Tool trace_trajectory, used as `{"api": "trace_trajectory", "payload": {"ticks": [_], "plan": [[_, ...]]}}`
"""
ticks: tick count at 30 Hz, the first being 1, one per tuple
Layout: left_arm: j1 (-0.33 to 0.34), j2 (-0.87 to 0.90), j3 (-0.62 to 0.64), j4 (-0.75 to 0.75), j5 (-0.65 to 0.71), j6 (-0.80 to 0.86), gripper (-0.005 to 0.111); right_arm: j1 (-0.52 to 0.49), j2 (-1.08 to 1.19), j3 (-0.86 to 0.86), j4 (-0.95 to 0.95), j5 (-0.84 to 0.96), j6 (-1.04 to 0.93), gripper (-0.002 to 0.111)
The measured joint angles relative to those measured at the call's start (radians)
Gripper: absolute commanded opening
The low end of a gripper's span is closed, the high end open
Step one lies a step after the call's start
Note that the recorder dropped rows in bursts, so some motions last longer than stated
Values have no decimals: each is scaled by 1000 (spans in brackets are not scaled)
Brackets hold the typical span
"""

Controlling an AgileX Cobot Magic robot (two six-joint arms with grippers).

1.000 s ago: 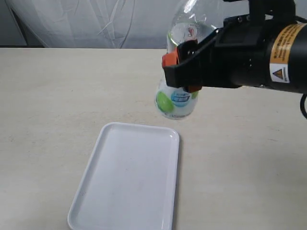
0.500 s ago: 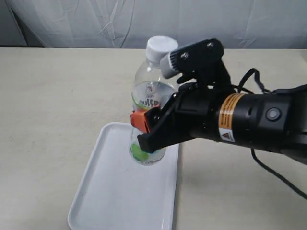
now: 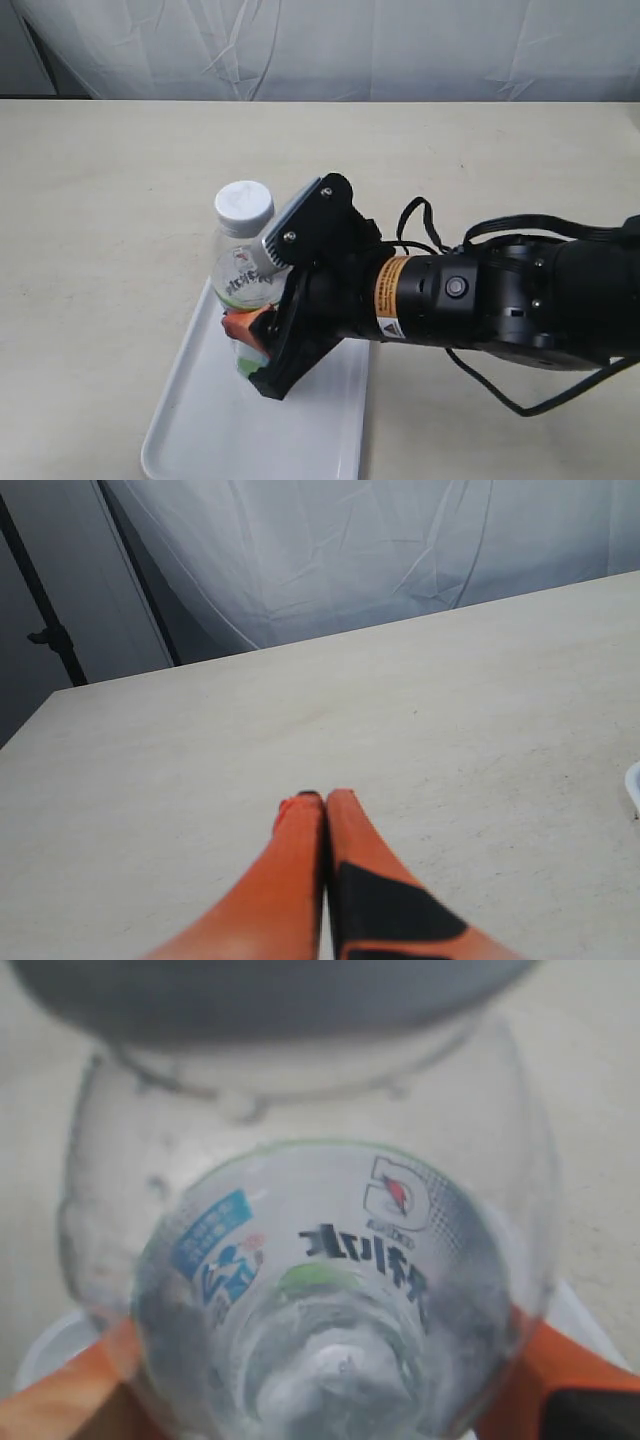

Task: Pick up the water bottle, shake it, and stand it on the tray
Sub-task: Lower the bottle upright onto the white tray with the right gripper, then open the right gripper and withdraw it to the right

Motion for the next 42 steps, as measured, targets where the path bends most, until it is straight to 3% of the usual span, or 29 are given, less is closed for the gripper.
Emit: {"api": "trace_trajectory", "payload": {"ticks": [5, 17, 20, 24, 27, 36, 42], "plan": [[0, 0, 0, 0, 0, 0, 0, 0, 27, 0, 140, -15, -132, -1], [0, 0, 0, 0, 0, 0, 0, 0, 58, 0, 247, -15, -159, 0], [0, 0, 0, 0, 0, 0, 0, 0, 62, 0, 262, -13, -159, 14], [0, 0, 0, 0, 0, 0, 0, 0, 64, 0, 266, -13, -159, 52], [0, 0, 0, 0, 0, 0, 0, 0, 64, 0, 273, -13, -157, 71], [0, 0, 0, 0, 0, 0, 0, 0, 64, 0, 319, -20, -157, 74], [0, 0, 0, 0, 0, 0, 0, 0, 45, -2, 387, 111, -155, 74]]}}
